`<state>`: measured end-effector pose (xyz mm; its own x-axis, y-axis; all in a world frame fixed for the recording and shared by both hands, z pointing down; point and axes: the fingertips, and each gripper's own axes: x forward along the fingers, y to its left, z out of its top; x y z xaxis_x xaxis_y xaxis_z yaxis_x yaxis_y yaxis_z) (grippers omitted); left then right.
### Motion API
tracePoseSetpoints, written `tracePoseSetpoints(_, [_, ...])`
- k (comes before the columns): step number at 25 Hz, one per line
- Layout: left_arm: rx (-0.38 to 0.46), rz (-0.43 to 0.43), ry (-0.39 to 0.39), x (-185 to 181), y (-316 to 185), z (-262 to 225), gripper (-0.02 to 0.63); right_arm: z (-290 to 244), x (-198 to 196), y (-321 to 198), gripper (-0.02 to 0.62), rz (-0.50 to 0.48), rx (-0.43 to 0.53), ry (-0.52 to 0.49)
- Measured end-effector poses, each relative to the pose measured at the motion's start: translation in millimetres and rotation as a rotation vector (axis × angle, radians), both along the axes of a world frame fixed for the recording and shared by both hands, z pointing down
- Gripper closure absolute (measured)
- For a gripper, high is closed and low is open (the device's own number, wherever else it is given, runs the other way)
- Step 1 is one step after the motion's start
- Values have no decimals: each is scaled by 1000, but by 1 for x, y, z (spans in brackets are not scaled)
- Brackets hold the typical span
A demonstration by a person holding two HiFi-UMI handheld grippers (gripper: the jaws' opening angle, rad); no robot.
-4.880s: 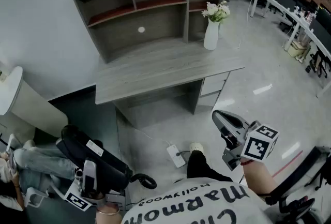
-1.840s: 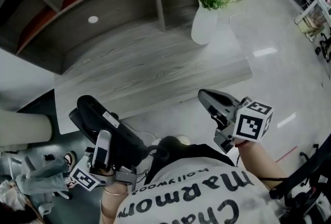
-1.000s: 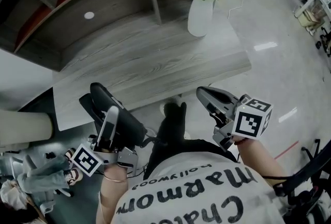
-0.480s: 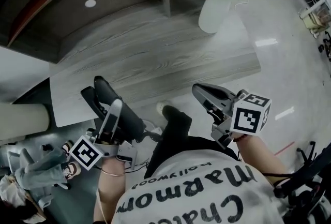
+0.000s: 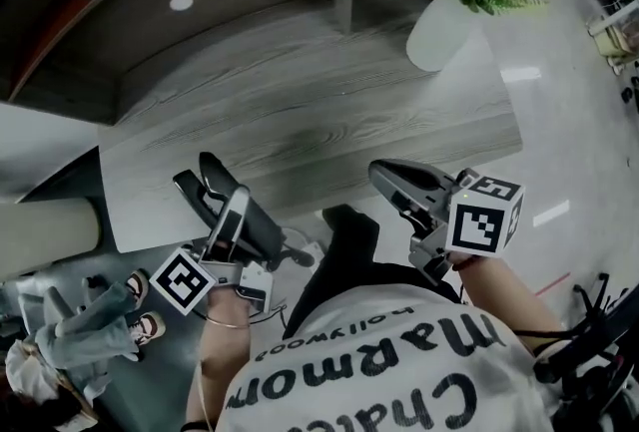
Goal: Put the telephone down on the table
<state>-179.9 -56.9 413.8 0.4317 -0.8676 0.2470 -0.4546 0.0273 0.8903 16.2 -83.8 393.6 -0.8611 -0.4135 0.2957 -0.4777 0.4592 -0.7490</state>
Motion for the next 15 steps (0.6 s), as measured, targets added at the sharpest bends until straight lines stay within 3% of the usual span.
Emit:
tracePoseSetpoints(7, [-76, -12, -11, -6, -21, 26, 325, 11, -15, -23, 583, -9, -47, -30])
tracePoseSetpoints(9, [-112, 11, -48, -7, -25, 34, 325, 14, -20, -28, 584, -14, -52, -25])
tracePoseSetpoints(12, [-233, 58, -159, -14, -23, 54, 325, 18, -25, -34, 584, -17, -61, -24])
tracePoseSetpoints(15, [-315, 83, -208, -17, -23, 67, 327, 21, -31, -38, 583, -24, -69, -24])
